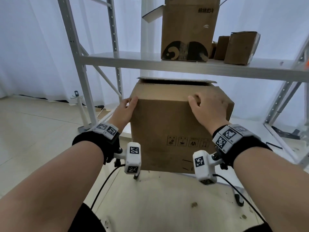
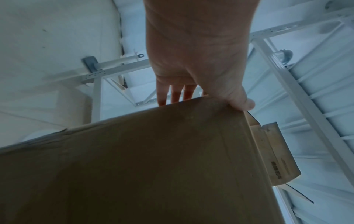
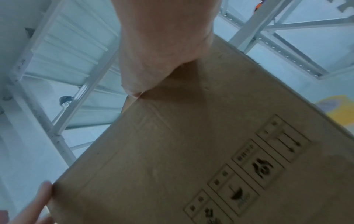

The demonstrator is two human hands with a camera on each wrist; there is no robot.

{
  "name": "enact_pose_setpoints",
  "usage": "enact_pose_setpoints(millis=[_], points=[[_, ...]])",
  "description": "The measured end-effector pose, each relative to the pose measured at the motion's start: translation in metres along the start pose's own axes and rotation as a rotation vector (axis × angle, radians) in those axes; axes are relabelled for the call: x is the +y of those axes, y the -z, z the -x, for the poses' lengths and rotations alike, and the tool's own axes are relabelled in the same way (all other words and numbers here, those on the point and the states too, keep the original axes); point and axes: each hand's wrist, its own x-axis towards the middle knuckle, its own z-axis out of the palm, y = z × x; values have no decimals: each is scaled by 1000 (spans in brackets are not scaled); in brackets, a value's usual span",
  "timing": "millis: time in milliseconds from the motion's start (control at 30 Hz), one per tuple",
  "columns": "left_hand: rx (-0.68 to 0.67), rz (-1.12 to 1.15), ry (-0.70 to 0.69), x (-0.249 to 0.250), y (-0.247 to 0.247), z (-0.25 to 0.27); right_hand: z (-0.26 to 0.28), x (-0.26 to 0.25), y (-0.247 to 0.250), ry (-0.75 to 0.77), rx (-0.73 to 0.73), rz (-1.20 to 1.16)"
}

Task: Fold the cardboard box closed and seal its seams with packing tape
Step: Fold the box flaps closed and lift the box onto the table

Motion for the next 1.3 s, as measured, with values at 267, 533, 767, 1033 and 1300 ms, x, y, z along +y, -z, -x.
enact_pose_setpoints(millis=[267,533,767,1033,1300], points=[[-123,66,343,-83,-22,46,92,23,-62,-544,274,-493],[-114,100,476,-129,-35,30,113,57,-123,-949,-24,-805],[-103,94,595,-139,-44,25,101,74,-120,-1010,-59,-802],[-28,165,555,-148,-51,20,106,85,-123,-1004,-102,-802],[65,182,532,-151,-56,14,109,88,-126,-968,-67,-865]])
